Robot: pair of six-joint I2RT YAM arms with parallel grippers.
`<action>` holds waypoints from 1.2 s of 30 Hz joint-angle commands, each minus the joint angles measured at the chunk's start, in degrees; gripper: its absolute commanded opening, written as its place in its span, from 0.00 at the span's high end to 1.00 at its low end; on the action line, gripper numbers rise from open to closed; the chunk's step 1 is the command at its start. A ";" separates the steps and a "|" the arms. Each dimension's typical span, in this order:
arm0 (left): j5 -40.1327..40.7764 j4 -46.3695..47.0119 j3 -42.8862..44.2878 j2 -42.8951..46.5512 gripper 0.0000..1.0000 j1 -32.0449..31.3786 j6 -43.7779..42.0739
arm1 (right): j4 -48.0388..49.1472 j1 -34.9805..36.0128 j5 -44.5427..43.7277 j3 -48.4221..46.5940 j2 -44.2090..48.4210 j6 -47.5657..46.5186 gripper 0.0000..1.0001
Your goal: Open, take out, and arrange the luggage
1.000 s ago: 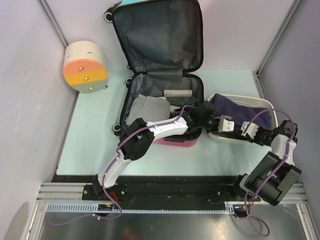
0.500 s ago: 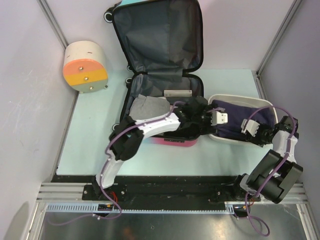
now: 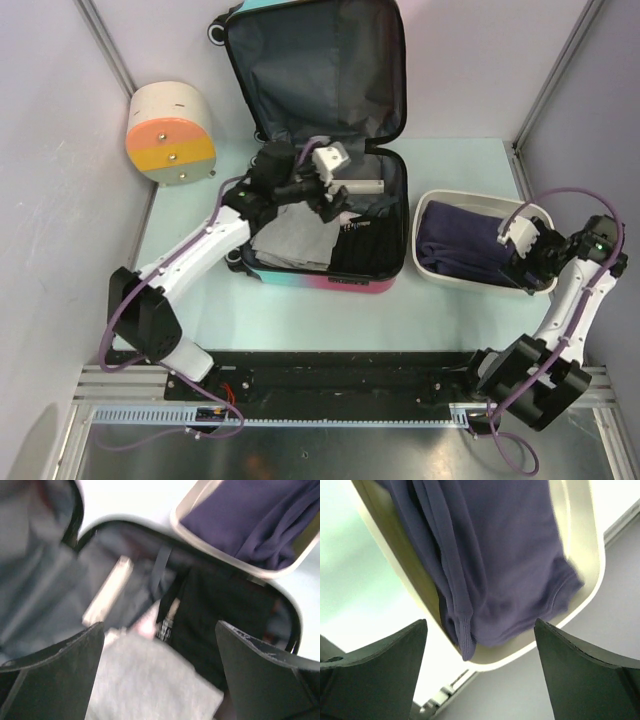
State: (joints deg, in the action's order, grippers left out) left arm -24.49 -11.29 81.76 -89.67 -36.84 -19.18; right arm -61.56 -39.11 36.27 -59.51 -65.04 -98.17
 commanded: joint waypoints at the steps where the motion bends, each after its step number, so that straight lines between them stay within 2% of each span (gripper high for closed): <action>1: -0.73 -5.58 -8.08 5.28 0.04 6.06 8.18 | -1.04 9.99 1.88 -4.83 3.24 22.70 0.09; 2: -1.43 -5.76 -9.23 5.99 0.05 9.21 8.98 | 4.64 14.28 -0.48 -4.92 4.55 28.59 0.10; 3: -2.31 -6.02 -10.20 6.69 0.05 10.81 9.68 | 7.65 22.33 -1.89 -4.83 5.09 41.09 0.11; 7: -3.81 -6.46 -15.38 9.42 0.07 17.40 12.75 | 22.25 43.38 -9.63 -5.36 2.56 67.97 0.12; 9: -4.42 -6.64 -16.62 11.00 0.08 19.87 12.94 | 30.42 48.58 -9.38 -5.97 -1.73 77.03 0.14; 10: -4.25 -6.64 -17.67 11.62 0.08 20.40 12.68 | 33.14 51.91 -7.72 -6.15 -3.50 85.78 0.14; 13: -2.67 -7.08 -18.82 13.46 0.08 21.98 12.93 | 46.91 57.46 -4.30 -6.32 -10.95 99.08 0.18; 17: -2.93 -7.78 -20.05 15.22 0.08 24.36 12.59 | 58.11 62.31 -4.89 -6.32 -19.06 107.81 0.20; 21: -2.67 -7.87 -20.85 16.19 0.08 25.15 13.29 | 68.22 64.25 -5.07 -6.94 -26.97 115.99 0.18; 22: -2.58 -7.87 -21.02 16.45 0.09 25.24 13.73 | 70.41 64.25 -7.42 -7.64 -28.64 117.58 0.18; 24: -2.32 -7.87 -21.02 17.15 0.09 25.33 14.08 | 70.52 64.60 -9.90 -9.13 -33.30 120.66 0.18; 29: -1.26 -7.87 -21.37 19.00 0.09 25.50 13.47 | 71.14 65.04 -9.46 -13.27 -41.38 122.95 0.18; 36: -0.82 -7.96 -21.11 18.92 0.09 25.85 13.12 | 72.90 66.88 -7.09 -15.82 -47.45 125.85 0.18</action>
State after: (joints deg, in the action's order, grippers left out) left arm -26.09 -20.10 60.51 -72.31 -11.57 -8.58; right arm 7.25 26.13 27.90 -72.05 -110.17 24.45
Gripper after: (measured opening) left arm 0.917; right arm 0.817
